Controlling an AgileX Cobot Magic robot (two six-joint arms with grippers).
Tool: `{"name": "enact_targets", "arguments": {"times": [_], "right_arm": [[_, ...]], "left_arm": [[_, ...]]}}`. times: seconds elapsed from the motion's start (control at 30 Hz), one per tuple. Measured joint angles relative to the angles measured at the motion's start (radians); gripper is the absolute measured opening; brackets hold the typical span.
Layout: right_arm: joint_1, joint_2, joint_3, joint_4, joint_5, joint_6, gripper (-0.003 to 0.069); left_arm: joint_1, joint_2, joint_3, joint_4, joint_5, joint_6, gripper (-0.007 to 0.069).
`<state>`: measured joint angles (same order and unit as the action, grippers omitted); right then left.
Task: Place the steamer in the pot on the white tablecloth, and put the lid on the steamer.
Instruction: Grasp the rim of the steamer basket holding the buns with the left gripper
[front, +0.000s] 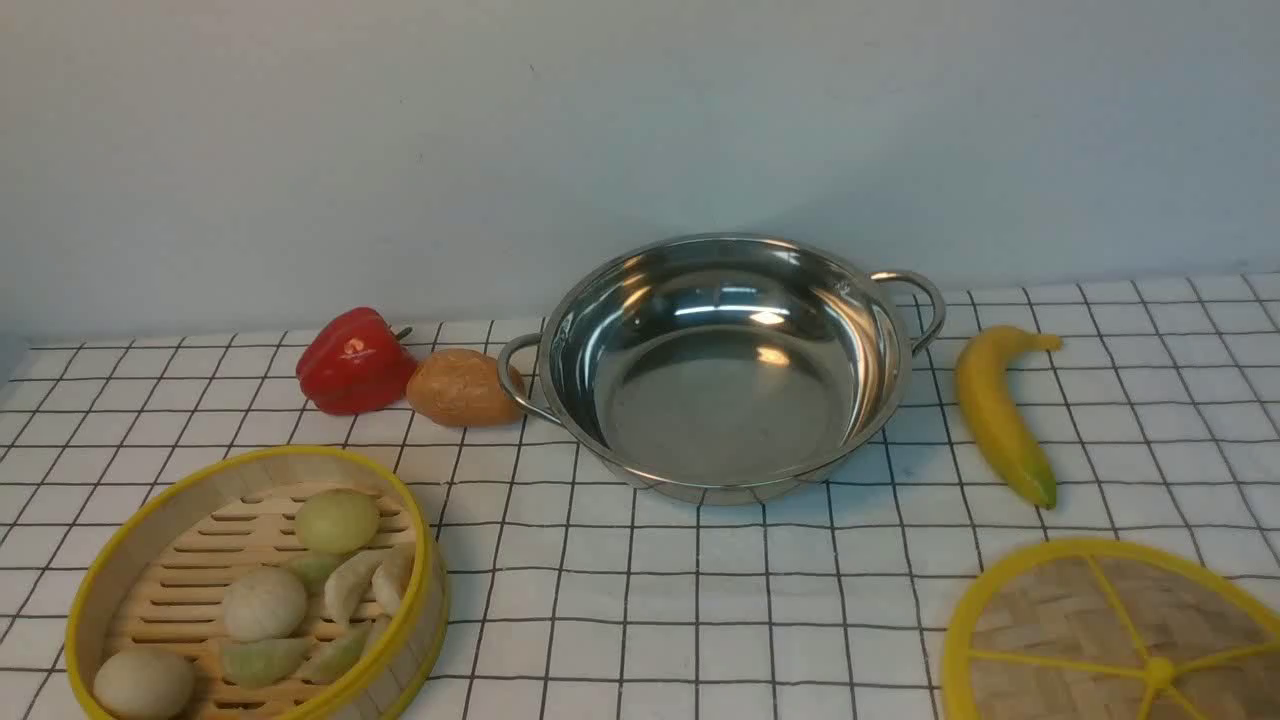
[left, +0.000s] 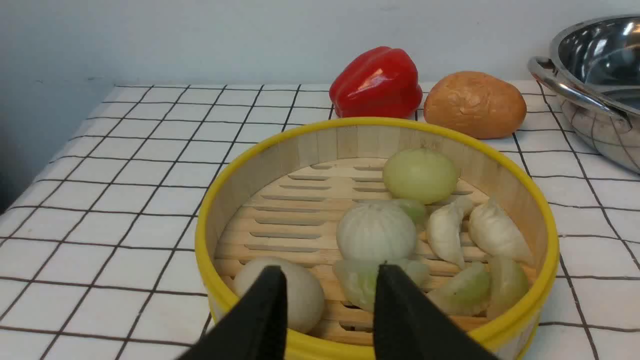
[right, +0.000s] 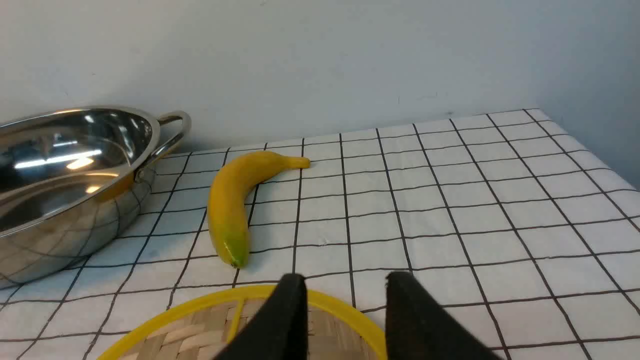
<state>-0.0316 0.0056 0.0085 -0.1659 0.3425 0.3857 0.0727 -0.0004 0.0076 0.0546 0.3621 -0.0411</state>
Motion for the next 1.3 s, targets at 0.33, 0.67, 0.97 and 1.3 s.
{"name": "enact_targets", "arguments": {"times": [0.33,0.67,0.97,1.3], "right_arm": [[0.0,0.0,0.0,0.0,0.0,0.0,0.0243],[0.0,0.0,0.0,0.0,0.0,0.0,0.0243],[0.0,0.0,0.0,0.0,0.0,0.0,0.0243],[0.0,0.0,0.0,0.0,0.0,0.0,0.0243]], "left_arm": [[0.0,0.0,0.0,0.0,0.0,0.0,0.0243],[0.0,0.0,0.0,0.0,0.0,0.0,0.0243],[0.0,0.0,0.0,0.0,0.0,0.0,0.0243],[0.0,0.0,0.0,-0.299,-0.179,-0.143,0.0243]]}}
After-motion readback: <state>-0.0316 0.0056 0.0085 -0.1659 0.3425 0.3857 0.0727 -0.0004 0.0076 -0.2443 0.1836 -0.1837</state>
